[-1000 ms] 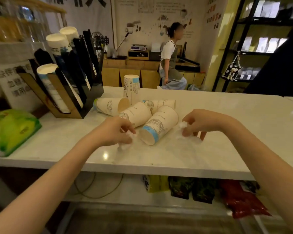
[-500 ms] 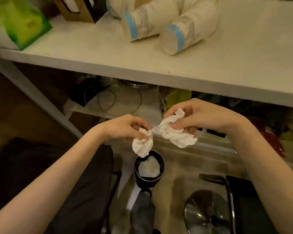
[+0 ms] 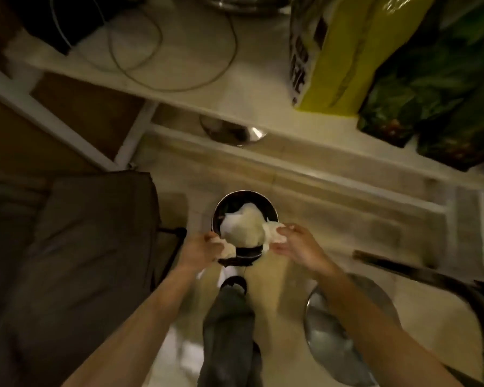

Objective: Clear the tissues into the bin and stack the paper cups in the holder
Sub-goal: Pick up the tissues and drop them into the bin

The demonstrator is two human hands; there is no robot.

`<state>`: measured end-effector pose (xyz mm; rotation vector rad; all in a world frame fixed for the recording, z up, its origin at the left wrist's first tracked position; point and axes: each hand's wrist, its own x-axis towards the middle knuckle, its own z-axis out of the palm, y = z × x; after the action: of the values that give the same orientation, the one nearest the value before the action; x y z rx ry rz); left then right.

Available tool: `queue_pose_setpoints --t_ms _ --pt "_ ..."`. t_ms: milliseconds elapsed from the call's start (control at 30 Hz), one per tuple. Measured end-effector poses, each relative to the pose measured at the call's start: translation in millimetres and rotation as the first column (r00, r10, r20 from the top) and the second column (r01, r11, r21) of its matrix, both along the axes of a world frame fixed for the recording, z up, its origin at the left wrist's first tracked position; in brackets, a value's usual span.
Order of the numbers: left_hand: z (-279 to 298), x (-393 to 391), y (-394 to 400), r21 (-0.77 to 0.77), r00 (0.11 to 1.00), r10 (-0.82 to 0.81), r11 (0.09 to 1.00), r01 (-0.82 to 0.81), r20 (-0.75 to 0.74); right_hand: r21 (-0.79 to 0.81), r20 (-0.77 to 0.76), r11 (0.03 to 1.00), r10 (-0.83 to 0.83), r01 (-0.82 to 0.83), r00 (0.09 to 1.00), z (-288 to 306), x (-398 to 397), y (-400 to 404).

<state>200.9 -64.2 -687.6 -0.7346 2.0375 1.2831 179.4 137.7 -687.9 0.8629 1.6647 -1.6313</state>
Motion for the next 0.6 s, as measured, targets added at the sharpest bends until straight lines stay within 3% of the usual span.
queue_pose_setpoints --t_ms 67,233,300,433,600 --pt "-42.7 -2.8 5.5 -0.003 0.997 0.076 0.997 -0.076 -0.001 -0.034 0.061 0.994 -0.099 0.101 0.993 -52.6 1.1 -7.0" --pt "-131.0 -17.5 17.2 -0.011 0.998 0.045 0.999 -0.045 -0.047 -0.025 0.084 0.997 -0.068 0.07 0.994 -159.2 -9.5 -20.5" --pt "-159.2 -24.0 19.8 0.002 0.999 0.013 1.0 -0.013 -0.029 -0.001 0.104 1.0 0.015 -0.015 0.994 -191.5 -19.1 -24.8" --pt "-196.8 -34.5 24.7 0.057 0.992 -0.113 0.992 0.11 0.05 0.01 0.156 0.995 0.093 -0.096 0.983 -226.9 -34.6 -31.4" --pt "-199.4 -34.0 19.4 0.134 0.983 -0.141 0.983 0.125 0.115 0.056 0.162 0.988 0.131 -0.142 0.978 -232.8 -34.3 -29.6"
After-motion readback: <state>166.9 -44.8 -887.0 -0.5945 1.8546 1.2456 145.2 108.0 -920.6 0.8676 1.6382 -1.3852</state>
